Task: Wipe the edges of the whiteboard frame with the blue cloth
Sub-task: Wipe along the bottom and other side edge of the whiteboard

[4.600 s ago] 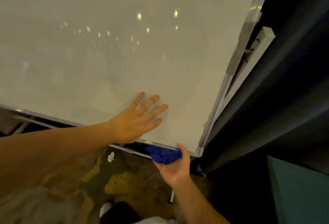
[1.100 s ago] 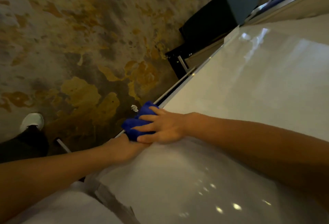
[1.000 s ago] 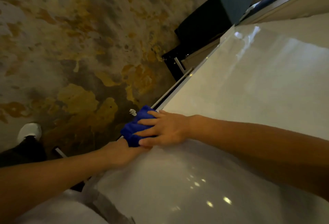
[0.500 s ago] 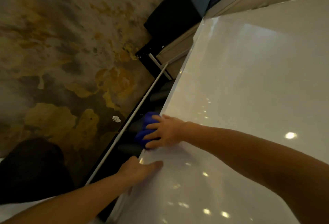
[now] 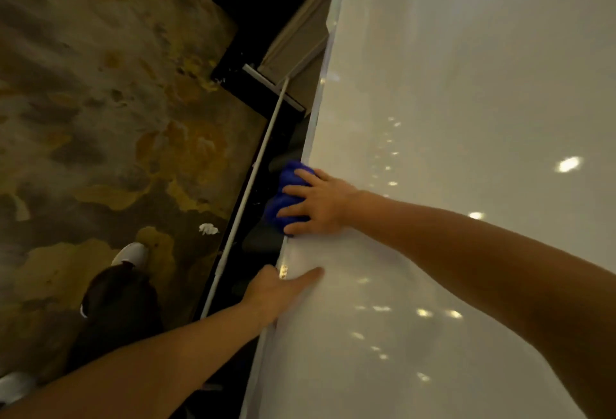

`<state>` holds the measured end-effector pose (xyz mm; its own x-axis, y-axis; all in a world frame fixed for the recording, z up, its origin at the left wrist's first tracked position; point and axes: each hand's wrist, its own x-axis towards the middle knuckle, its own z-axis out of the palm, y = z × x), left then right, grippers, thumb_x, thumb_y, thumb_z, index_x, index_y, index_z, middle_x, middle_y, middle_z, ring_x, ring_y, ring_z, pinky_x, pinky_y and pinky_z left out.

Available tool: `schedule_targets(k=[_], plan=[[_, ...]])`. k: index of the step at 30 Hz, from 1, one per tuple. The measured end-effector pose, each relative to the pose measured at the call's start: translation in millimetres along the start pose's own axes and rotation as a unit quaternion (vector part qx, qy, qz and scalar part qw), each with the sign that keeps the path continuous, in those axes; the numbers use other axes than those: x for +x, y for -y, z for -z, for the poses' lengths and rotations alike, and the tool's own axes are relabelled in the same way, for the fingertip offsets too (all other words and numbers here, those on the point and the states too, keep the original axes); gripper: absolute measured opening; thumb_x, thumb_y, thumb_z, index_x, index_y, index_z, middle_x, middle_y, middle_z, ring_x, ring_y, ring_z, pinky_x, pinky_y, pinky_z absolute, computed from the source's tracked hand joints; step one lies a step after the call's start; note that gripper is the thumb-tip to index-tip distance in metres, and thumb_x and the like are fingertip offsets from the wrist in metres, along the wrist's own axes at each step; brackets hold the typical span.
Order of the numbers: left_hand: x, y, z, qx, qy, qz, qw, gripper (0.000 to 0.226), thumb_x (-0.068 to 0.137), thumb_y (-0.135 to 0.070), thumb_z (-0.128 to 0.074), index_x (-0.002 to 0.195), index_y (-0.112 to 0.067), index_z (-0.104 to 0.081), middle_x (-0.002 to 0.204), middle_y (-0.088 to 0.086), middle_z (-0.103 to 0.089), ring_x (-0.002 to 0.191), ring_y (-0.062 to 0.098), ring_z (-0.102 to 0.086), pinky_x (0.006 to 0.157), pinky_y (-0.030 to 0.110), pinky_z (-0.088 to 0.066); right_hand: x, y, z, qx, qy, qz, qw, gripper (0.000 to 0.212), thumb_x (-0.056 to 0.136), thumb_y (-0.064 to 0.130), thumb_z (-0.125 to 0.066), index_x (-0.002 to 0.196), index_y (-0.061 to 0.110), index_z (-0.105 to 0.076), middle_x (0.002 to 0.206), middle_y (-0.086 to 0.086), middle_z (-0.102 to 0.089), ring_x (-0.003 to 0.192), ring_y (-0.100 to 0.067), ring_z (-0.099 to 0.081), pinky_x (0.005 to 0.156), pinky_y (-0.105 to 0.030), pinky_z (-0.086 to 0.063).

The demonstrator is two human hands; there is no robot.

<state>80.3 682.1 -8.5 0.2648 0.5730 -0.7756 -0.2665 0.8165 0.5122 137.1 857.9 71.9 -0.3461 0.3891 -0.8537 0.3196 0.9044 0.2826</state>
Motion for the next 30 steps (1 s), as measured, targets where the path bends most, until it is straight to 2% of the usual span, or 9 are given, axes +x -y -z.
schedule_targets(k=[5,9,11,15,17,22,24,27,30], plan=[[74,-105,1,0.044,-0.021,-0.004,0.999,0.104,0.04,-0.083,-0.073,0.114,-0.011,-0.056,0.11,0.005,-0.064,0.098,0.025,-0.063,0.082,0.037,-0.055,58,-108,27,0.004,-0.035,-0.118,0.992,0.062,0.09,0.076,-0.013,0.147,0.055,-0.026,0.166,0.001,-0.014,0.15,-0.04,0.005,0.119,-0.058,0.004],[101,-145,-3,0.089,-0.03,-0.083,0.992,0.071,0.07,-0.051,-0.081,0.122,-0.01,-0.056,0.122,0.005,-0.064,0.104,0.02,-0.061,0.086,0.029,-0.048,61,-95,26,0.015,0.001,0.004,1.0,0.056,0.091,0.073,-0.018,0.142,0.056,-0.034,0.164,0.004,-0.021,0.151,-0.039,0.003,0.117,-0.059,0.006],[107,-159,-2,0.085,-0.021,-0.052,0.995,0.066,0.067,-0.05,-0.083,0.114,-0.012,-0.059,0.123,0.008,-0.065,0.102,0.021,-0.064,0.092,0.034,-0.052,58,-119,34,0.016,0.002,0.023,1.0,0.053,0.095,0.068,-0.019,0.145,0.054,-0.031,0.165,0.005,-0.017,0.151,-0.036,0.003,0.117,-0.059,0.006],[125,-193,2,0.101,0.033,0.045,0.993,0.108,0.047,-0.073,-0.08,0.128,-0.013,-0.042,0.116,-0.003,-0.055,0.1,0.015,-0.057,0.086,0.03,-0.051,77,-225,71,0.034,-0.014,-0.153,0.988,0.054,0.099,0.061,-0.012,0.151,0.05,-0.021,0.167,0.001,-0.006,0.151,-0.038,0.008,0.118,-0.058,0.005],[144,-215,5,0.1,0.049,0.043,0.993,0.108,0.042,-0.071,-0.083,0.125,-0.012,-0.045,0.11,-0.001,-0.057,0.099,0.017,-0.059,0.089,0.034,-0.054,89,-257,81,0.046,-0.003,-0.196,0.979,0.058,0.096,0.065,-0.007,0.151,0.05,-0.02,0.167,0.0,-0.003,0.15,-0.04,0.012,0.118,-0.059,0.007],[176,-284,22,-0.066,0.109,0.044,0.991,0.038,0.082,-0.027,-0.077,0.112,-0.009,-0.061,0.101,0.009,-0.069,0.079,0.014,-0.071,0.051,0.022,-0.054,92,-207,83,0.08,0.046,-0.072,0.993,0.051,0.099,0.06,-0.014,0.147,0.052,-0.03,0.166,0.004,-0.011,0.15,-0.038,0.012,0.118,-0.058,0.007],[184,-298,23,-0.125,0.134,0.045,0.982,0.046,0.078,-0.02,-0.08,0.119,-0.013,-0.06,0.104,0.004,-0.07,0.081,0.009,-0.069,0.062,0.023,-0.056,103,-232,96,0.069,0.06,-0.055,0.994,0.049,0.101,0.056,-0.014,0.147,0.052,-0.03,0.166,0.006,-0.009,0.151,-0.035,0.01,0.117,-0.059,0.007],[187,-307,30,0.002,0.122,0.067,0.99,0.076,0.053,-0.041,-0.094,0.113,-0.014,-0.055,0.108,0.002,-0.067,0.091,0.013,-0.066,0.079,0.03,-0.058,132,-314,122,0.045,0.072,-0.169,0.982,0.053,0.1,0.057,-0.012,0.151,0.049,-0.018,0.167,0.001,-0.002,0.15,-0.04,0.011,0.117,-0.062,0.004],[193,-307,35,0.011,0.133,0.097,0.986,0.082,0.049,-0.048,-0.093,0.108,-0.018,-0.047,0.103,-0.004,-0.061,0.089,0.009,-0.062,0.066,0.02,-0.053,147,-359,136,0.043,0.082,-0.224,0.97,0.057,0.098,0.061,-0.01,0.153,0.047,-0.015,0.167,-0.002,0.0,0.149,-0.043,0.012,0.117,-0.062,0.006]])
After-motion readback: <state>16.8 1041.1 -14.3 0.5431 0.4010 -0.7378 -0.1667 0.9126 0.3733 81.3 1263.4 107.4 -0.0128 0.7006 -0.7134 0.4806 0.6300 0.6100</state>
